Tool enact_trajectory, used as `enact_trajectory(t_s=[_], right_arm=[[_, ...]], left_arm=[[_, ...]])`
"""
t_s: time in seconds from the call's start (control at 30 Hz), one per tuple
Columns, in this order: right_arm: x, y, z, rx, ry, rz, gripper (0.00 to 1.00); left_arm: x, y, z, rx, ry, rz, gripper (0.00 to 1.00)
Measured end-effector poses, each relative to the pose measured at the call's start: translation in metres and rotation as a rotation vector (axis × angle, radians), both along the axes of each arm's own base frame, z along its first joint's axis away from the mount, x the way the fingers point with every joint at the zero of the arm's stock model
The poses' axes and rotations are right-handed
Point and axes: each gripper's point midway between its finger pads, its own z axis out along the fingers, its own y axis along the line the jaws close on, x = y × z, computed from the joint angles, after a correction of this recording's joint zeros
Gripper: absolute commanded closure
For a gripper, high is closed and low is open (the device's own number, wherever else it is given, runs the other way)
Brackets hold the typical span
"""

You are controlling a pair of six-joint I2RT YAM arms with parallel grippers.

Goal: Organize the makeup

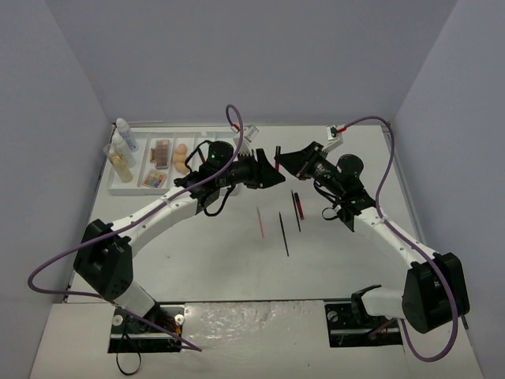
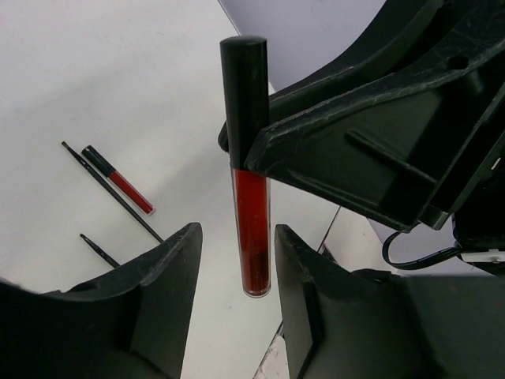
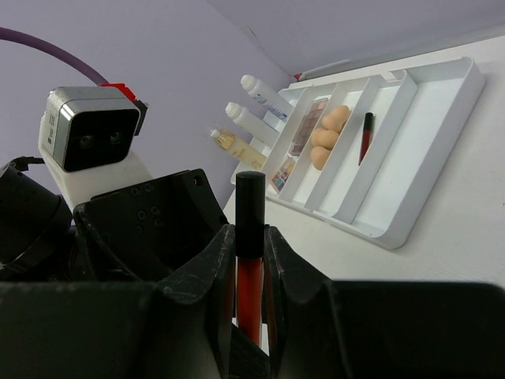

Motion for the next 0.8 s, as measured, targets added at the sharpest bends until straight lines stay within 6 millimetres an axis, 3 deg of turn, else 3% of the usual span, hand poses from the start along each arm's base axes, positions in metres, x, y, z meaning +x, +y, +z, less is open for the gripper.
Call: enact_trajectory(t_s=[0.17,0.23,0.37,0.4,0.47,0.6,0.7,0.8], right_arm=[[-0.003,0.005,-0.001,0.007,0.004,0.020,1.00],[-0.003,0.005,-0.002,0.008,-0.001,0.021,0.95],[-0.004,0.005,-0.004,0.007,0.000,0.021,0.67],[-0.004,0.005,-0.005,0.004,0.001,0.022,0.65],[-0.004,0.005,-0.008,-0.012,0.002,0.023,0.39],[-0.004,0.003,-0.023,-0.067,0.026,0.017,0.14],[-0.002,-0.003,-0.042,-0.144,0.066,-0.004,0.04],[0.003,-0.017,-0.058,-0.234,0.107,-0.045,0.00]], left_arm=[[0.000,-0.002,0.007,-0.029,-0.001,-0.002,0.93],[0.000,-0.002,0.007,-0.031,0.005,-0.001,1.00],[-0.001,-0.002,0.004,-0.031,0.017,0.000,1.00],[-0.001,-0.002,0.003,-0.030,0.020,0.000,1.00],[-0.002,-0.002,0.000,-0.026,0.025,0.001,1.00],[-0.001,0.001,-0.008,0.002,0.031,0.013,1.00],[0.003,0.009,-0.022,0.069,0.044,0.049,1.00],[0.008,0.026,-0.044,0.165,0.079,0.101,1.00]])
